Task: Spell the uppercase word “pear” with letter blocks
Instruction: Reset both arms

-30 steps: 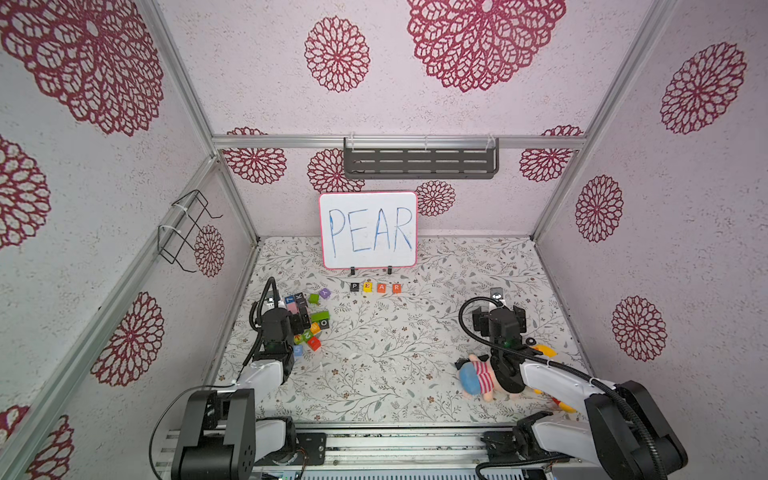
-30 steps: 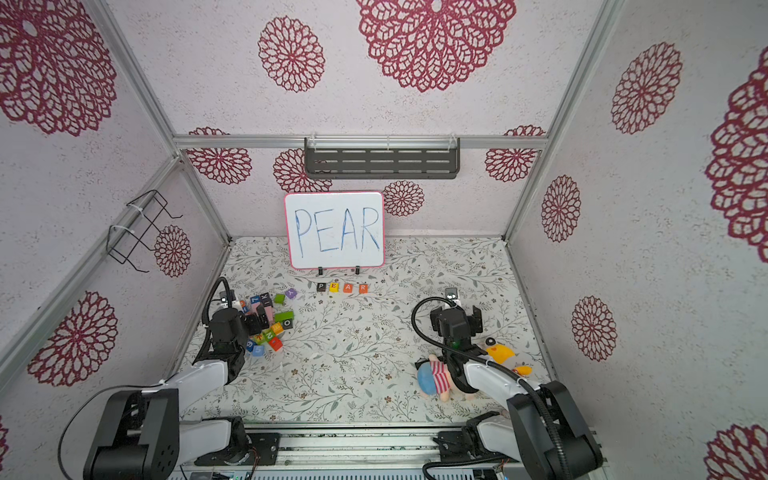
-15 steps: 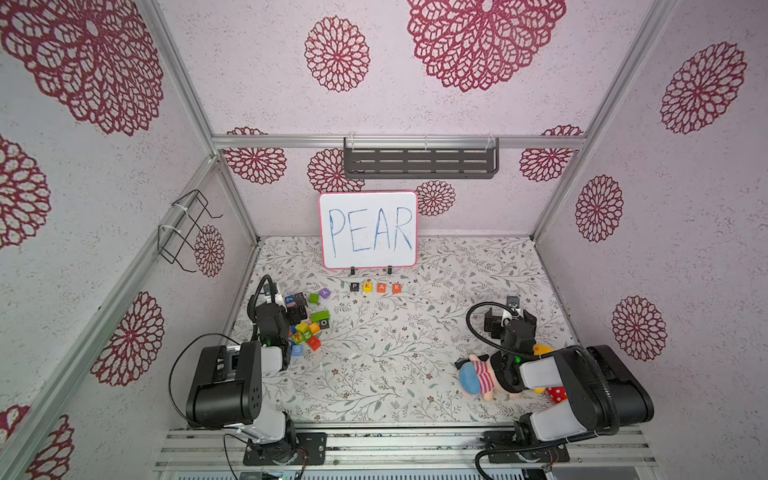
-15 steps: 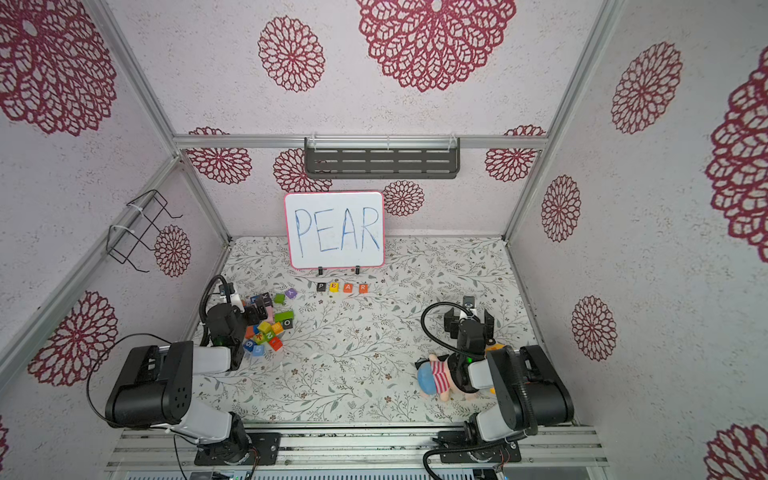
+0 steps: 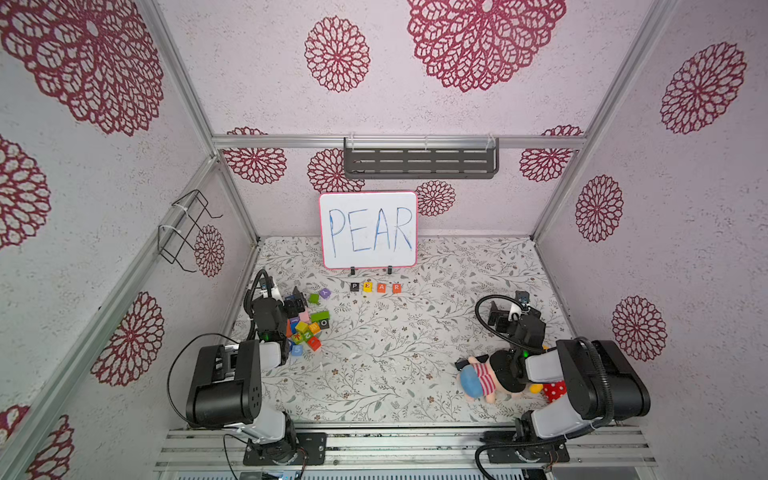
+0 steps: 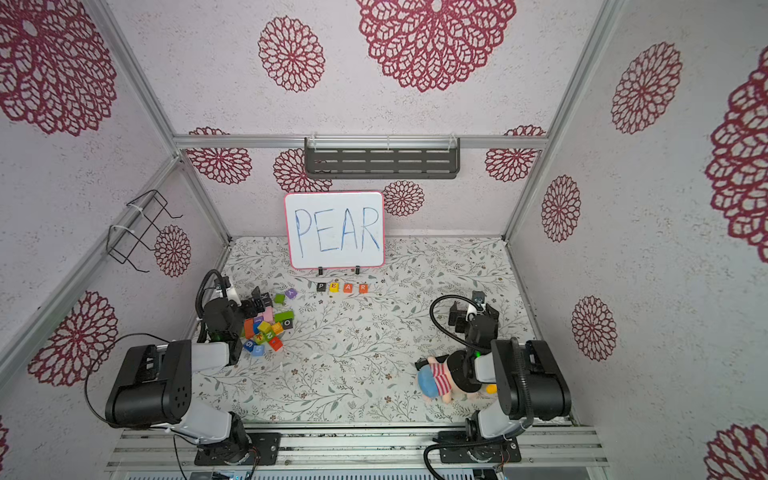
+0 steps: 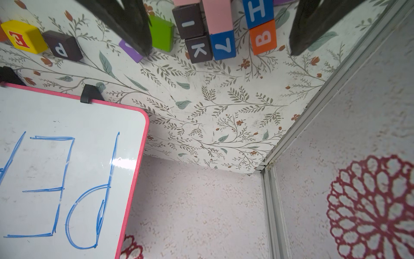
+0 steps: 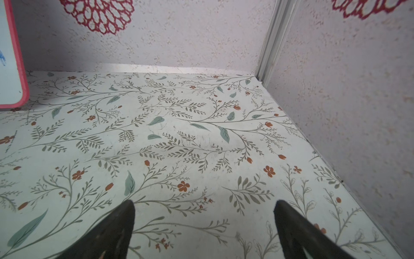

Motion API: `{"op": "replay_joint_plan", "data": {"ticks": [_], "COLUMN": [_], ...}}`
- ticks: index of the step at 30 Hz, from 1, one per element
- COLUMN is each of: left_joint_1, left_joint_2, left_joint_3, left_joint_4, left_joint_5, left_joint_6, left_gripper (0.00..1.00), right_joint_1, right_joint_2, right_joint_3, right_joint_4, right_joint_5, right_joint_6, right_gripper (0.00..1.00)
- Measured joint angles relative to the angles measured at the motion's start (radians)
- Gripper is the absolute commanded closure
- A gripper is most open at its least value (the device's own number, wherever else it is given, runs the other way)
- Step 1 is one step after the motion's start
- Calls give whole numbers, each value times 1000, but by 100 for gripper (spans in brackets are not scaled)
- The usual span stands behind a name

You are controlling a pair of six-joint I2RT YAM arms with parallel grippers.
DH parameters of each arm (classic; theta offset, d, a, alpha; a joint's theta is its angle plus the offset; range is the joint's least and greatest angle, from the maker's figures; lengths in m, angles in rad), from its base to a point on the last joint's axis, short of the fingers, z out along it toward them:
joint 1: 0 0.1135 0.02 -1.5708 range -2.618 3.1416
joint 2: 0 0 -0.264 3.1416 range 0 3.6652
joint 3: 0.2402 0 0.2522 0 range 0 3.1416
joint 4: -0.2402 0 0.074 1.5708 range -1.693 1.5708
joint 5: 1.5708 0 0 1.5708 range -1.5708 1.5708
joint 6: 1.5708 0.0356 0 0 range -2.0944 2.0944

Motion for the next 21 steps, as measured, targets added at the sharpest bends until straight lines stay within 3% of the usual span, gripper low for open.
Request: {"op": "replay_joint_plan", "data": {"ticks": [21], "left_joint_1": [-2], "left_joint_2": [0], "left_joint_3": [-2], "left_joint_4": [1], "left_joint_5": [-8], "left_joint_6": [0], "left_gripper": [2], "right_joint_1": [-15], "right_joint_2": [5], "right_joint_3": [24], "right_joint_4": [-39], "right_joint_5": [-44], "right_joint_6": [24], "right_gripper": [1]}}
